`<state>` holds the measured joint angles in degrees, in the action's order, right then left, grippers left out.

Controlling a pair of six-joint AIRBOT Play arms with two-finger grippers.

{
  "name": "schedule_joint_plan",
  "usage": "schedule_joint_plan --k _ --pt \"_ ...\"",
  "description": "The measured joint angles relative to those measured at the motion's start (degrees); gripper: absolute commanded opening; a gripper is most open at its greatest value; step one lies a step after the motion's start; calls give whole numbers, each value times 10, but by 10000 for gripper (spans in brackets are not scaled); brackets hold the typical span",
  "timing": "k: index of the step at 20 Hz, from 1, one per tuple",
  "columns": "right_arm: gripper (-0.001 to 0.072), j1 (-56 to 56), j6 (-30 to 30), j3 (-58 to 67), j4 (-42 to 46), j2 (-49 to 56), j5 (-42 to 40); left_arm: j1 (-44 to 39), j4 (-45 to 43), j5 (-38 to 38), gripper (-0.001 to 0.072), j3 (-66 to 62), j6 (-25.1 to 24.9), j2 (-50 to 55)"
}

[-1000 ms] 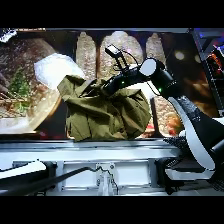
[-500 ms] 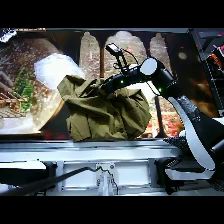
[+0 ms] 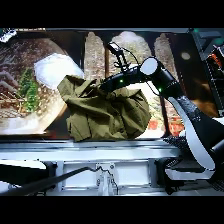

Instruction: Fold the clothes and pants, and hang the long-sleeved shirts on hangers.

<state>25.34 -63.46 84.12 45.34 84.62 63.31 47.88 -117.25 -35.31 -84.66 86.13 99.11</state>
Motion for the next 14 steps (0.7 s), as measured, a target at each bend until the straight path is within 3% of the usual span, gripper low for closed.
schedule_joint_plan --k 4,14 --pt "33 0 -1 0 -4 0 0 0 17 0 15 -1 -3 7" --pt "33 0 -1 0 -6 0 -1 -35 21 -14 14 -2 -26 -75"
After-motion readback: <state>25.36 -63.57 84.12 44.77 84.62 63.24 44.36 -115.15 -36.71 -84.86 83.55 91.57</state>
